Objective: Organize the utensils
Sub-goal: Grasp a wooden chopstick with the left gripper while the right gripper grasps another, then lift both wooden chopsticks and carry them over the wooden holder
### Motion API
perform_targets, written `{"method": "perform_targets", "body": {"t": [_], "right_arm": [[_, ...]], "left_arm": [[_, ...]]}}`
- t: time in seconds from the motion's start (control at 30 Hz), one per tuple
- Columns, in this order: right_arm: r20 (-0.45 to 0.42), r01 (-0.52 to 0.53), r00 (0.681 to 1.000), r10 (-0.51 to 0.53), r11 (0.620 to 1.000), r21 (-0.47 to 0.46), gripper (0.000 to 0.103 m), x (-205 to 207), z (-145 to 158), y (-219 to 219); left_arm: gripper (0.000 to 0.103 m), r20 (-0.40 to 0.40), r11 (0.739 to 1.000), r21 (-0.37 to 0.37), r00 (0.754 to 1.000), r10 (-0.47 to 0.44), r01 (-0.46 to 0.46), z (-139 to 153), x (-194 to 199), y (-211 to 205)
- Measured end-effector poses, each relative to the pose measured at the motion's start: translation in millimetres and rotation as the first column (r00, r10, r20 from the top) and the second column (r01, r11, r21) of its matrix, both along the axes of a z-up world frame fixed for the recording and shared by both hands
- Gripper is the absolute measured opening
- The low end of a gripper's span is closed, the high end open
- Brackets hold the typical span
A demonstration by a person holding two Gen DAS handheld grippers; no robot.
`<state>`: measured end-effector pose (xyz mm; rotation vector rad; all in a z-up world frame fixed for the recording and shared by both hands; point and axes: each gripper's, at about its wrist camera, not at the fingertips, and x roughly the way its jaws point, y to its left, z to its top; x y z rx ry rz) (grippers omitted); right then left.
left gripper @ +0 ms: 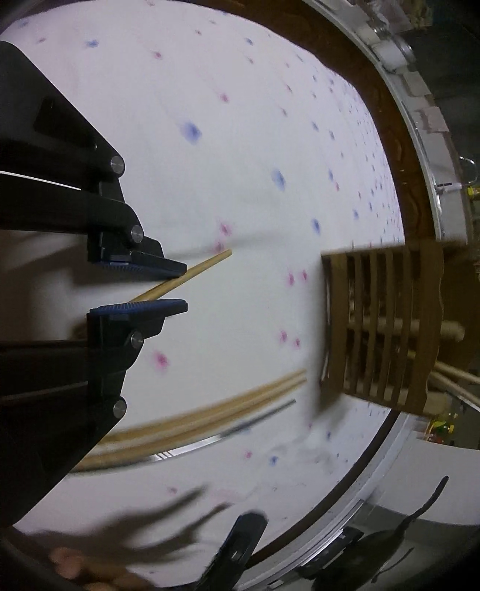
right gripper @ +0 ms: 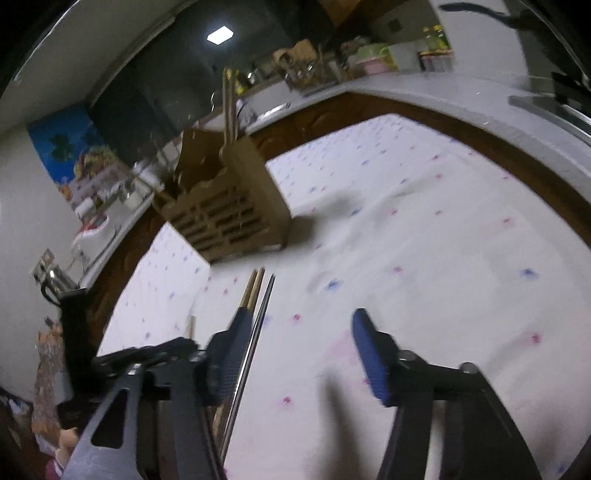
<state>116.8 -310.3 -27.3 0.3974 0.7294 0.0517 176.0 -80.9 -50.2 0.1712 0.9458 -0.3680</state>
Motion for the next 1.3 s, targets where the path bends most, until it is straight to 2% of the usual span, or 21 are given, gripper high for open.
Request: {"method": "perform_targets", "body": {"t": [0.1, 0.23, 0.37, 0.5, 0.63, 0.8, 0.9, 0.97, 1.17, 1.3], "right_arm": [[-0.036, -0.048, 0.998, 0.047, 0.999, -0.025, 0.042, 16.6, -7.8, 15.0], [-0.089, -0.095, 0.992, 0.09, 0.994, -0.06, 0.032, 46.2, -17.0, 35.7], [-0.136, -0.12, 0.985, 0.106, 0.988, -0.098, 0.026, 70.6, -25.3, 49.7], [-0.15, -0.124, 0.984, 0.099, 0.978, -0.17, 0.016, 77.2, -32.2, 54.5], [-0.157, -0.139, 0.981, 0.11, 0.973, -0.185, 0.007, 67.2, -32.8, 50.6], [-0.166, -0.128, 0.981, 0.101, 0.978, -0.162, 0.008, 73.2, -31.9, 47.5], [-0.158, -0.129, 0.982, 0.103, 0.979, -0.161, 0.013, 81.8, -31.0, 52.2], [-0.152, -0.135, 0.982, 0.109, 0.976, -0.17, 0.013, 84.3, -31.3, 55.1], [-0.156, -0.142, 0.98, 0.12, 0.98, -0.14, 0.006, 78.7, -28.5, 49.7], [-0.107, -0.153, 0.984, 0.143, 0.983, -0.098, 0.005, 57.4, -13.9, 50.3]], "left_arm": [[0.016, -0.004, 0.999, -0.03, 1.0, 0.012, -0.012, 0.2, -0.9, 16.7], [0.016, -0.053, 0.993, -0.086, 0.995, 0.079, -0.083, 1.8, 3.5, 33.6], [0.023, -0.11, 0.984, -0.114, 0.986, 0.126, -0.139, -1.5, 10.7, 37.0], [0.025, -0.122, 0.981, -0.098, 0.981, 0.154, -0.166, -0.1, 17.1, 30.3], [0.027, -0.107, 0.983, -0.072, 0.982, 0.159, -0.167, -1.0, 22.8, 21.1], [0.026, -0.065, 0.99, -0.02, 0.988, 0.141, -0.142, -2.5, 25.9, 3.4], [0.017, -0.038, 0.992, -0.003, 0.991, 0.126, -0.126, -3.2, 24.9, -2.4], [0.009, -0.041, 0.992, -0.014, 0.991, 0.125, -0.126, -3.0, 25.1, -0.9], [0.006, -0.094, 0.984, -0.104, 0.987, 0.133, -0.142, -0.5, 22.6, 13.3], [0.005, -0.075, 0.976, -0.161, 0.988, 0.133, -0.144, 15.2, 10.0, 23.2]]}}
